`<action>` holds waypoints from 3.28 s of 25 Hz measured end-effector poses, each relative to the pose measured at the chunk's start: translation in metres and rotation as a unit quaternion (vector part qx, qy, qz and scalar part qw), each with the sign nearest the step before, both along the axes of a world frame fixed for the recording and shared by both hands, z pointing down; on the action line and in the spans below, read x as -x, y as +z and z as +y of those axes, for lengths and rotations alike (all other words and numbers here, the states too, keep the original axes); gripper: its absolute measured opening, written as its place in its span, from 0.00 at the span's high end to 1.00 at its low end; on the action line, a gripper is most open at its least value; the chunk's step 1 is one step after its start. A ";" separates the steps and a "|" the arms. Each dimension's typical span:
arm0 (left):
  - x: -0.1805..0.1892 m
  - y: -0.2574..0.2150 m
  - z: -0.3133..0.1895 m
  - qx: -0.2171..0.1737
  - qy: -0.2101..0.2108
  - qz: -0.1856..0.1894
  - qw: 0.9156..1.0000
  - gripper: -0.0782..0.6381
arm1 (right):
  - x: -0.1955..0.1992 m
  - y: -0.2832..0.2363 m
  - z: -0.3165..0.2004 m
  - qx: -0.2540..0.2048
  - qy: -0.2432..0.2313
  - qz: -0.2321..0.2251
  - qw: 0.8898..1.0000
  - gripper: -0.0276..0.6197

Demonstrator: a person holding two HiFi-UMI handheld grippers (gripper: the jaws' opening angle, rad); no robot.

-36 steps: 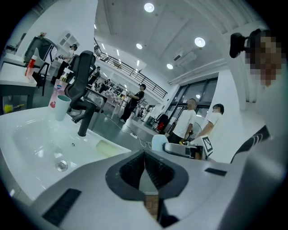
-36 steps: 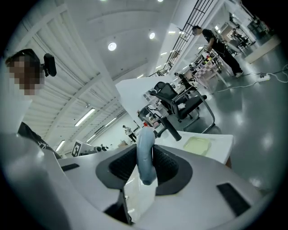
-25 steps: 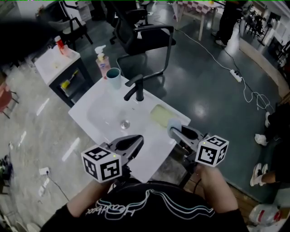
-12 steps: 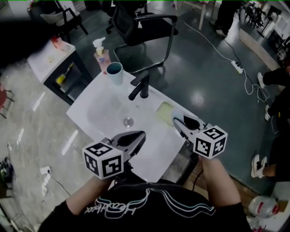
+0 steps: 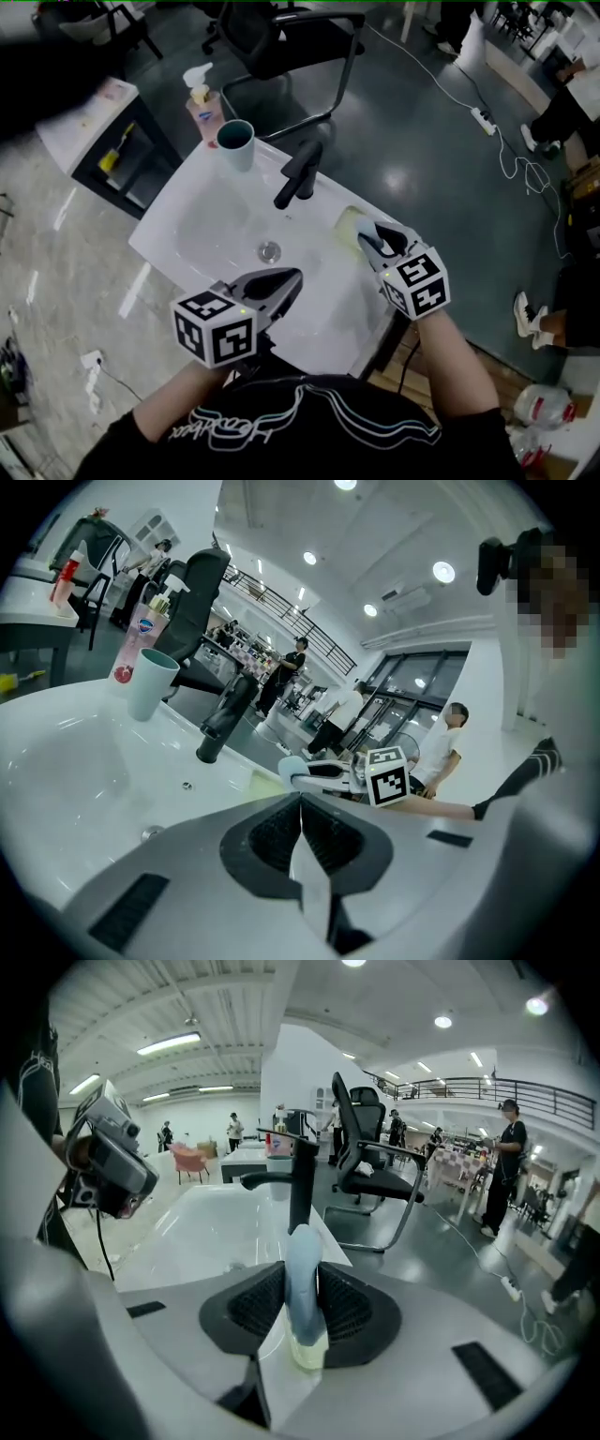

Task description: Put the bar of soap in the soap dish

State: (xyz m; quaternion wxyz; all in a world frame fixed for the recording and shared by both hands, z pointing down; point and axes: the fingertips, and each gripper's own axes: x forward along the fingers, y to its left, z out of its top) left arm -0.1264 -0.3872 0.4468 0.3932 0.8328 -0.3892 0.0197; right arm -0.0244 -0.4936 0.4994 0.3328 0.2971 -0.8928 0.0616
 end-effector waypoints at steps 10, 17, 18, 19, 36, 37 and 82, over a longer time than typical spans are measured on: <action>0.023 0.026 -0.010 0.012 0.023 0.005 1.000 0.86 | 0.002 0.040 -0.017 -0.074 -0.010 0.140 0.987 0.76; 0.030 0.037 -0.011 0.021 0.034 0.011 0.999 0.86 | -0.003 0.055 -0.026 -0.110 0.000 0.199 0.974 0.76; 0.031 0.038 -0.012 0.022 0.035 0.012 0.999 0.86 | -0.004 0.056 -0.027 -0.113 0.004 0.205 0.972 0.76; 0.031 0.039 -0.012 0.022 0.036 0.013 0.999 0.86 | -0.005 0.058 -0.028 -0.115 0.008 0.208 0.971 0.76; 0.039 0.055 -0.019 0.032 0.041 0.016 0.999 0.86 | 0.006 0.066 -0.022 -0.062 0.022 0.134 0.989 0.68; 0.038 0.055 -0.020 0.032 0.041 0.016 0.999 0.86 | 0.005 0.065 -0.022 -0.053 0.028 0.122 0.991 0.66; -0.066 -0.110 0.130 -0.147 0.050 -0.036 0.987 0.86 | -0.044 -0.177 0.236 -0.025 -0.019 -0.327 0.945 0.92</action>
